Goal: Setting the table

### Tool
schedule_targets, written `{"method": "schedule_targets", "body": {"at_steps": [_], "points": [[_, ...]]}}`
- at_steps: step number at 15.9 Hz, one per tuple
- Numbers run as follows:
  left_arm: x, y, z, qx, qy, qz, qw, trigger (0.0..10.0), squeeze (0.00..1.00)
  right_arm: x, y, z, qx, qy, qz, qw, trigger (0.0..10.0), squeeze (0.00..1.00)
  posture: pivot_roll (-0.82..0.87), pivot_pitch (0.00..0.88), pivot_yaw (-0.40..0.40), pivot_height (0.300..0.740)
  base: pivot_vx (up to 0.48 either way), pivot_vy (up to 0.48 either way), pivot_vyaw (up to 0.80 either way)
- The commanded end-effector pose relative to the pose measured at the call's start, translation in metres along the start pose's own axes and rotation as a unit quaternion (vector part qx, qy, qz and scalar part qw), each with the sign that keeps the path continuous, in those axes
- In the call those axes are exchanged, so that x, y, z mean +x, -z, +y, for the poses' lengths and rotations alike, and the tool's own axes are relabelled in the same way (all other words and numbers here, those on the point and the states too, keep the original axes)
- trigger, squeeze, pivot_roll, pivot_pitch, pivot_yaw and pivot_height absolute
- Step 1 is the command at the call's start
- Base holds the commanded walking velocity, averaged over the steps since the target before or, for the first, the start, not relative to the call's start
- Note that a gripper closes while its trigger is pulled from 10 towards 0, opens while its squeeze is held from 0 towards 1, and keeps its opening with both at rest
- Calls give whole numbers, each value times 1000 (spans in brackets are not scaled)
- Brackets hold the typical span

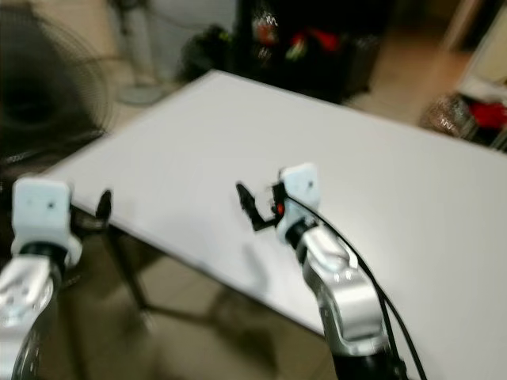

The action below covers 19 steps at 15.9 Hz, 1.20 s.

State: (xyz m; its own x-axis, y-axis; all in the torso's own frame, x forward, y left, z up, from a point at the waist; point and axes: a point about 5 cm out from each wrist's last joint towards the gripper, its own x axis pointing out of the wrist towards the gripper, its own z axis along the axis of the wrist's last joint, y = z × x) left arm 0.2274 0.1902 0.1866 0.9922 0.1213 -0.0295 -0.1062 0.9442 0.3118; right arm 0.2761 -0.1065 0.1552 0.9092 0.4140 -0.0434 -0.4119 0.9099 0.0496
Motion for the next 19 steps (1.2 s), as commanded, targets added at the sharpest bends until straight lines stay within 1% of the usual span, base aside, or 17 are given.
{"method": "schedule_targets", "body": {"at_steps": [1, 3, 6, 7, 8, 9, 10, 12, 15, 16, 17, 18, 19], "points": [[-1, -1, 1, 8, 0, -1, 1000, 10000, 0, -1, -4, 4, 6, -4, -15, 1000, 10000, 1000, -7, 0, -3, 740, 0, -480, 800], [3, -4, -3, 13, 12, -7, 1000, 10000, 0, -5, -4, 3, 11, 1, -23, 1000, 10000, 1000, -14, 1, 22, 740, 0, -480, 800], [4, -4, -5, 18, 24, -7, 1000, 10000, 0, -8, -4, 3, 12, 1, -27, 1000, 10000, 1000, -17, 4, 30, 740, 0, -480, 800], [4, -4, -4, 18, 23, -6, 1000, 10000, 0, -9, -4, 3, 12, -2, -27, 1000, 10000, 1000, -18, 9, 31, 740, 0, -480, 800], [4, -3, -4, 6, 20, -4, 1000, 10000, 0, -9, -3, 4, 11, -8, -26, 1000, 10000, 1000, -17, 10, 28, 740, 0, 0, 800], [3, -4, -3, -8, 16, -4, 1000, 10000, 0, -9, -3, 6, 9, -15, -26, 1000, 10000, 1000, -13, 10, 23, 740, 0, 480, 800], [3, -4, -2, -8, 15, -3, 1000, 10000, 0, -8, -3, 6, 9, -19, -26, 999, 10000, 1000, -10, 12, 20, 740, 0, 480, 800], [1, -3, 3, -2, 5, -1, 1000, 10000, 0, -5, -4, 9, 11, -28, -26, 999, 10000, 1000, -2, 16, 14, 740, 0, 480, 800], [-1, -2, 6, 3, 2, 2, 1000, 10000, 0, -4, -3, 9, 12, -28, -24, 999, 10000, 1000, 7, 18, 13, 740, 0, 480, 800], [0, -3, 7, 8, 3, 2, 1000, 10000, 0, -4, -3, 8, 25, -12, -28, 999, 10000, 1000, 6, 16, 15, 740, 0, 480, 0], [0, -3, 7, 10, 5, 2, 1000, 10000, 0, -3, -3, 7, 26, -6, -26, 999, 10000, 1000, 7, 18, 17, 740, 0, 480, 0], [1, -3, 8, 16, 7, 2, 1000, 10000, 0, -3, -3, 6, 29, 0, -29, 999, 10000, 933, 5, 17, 20, 740, 0, 0, 0], [1, -3, 8, 17, 8, 1, 1000, 10000, 0, -3, -4, 6, 34, 4, -32, 999, 10000, 0, 5, 17, 20, 740, 0, 0, 0]]}}
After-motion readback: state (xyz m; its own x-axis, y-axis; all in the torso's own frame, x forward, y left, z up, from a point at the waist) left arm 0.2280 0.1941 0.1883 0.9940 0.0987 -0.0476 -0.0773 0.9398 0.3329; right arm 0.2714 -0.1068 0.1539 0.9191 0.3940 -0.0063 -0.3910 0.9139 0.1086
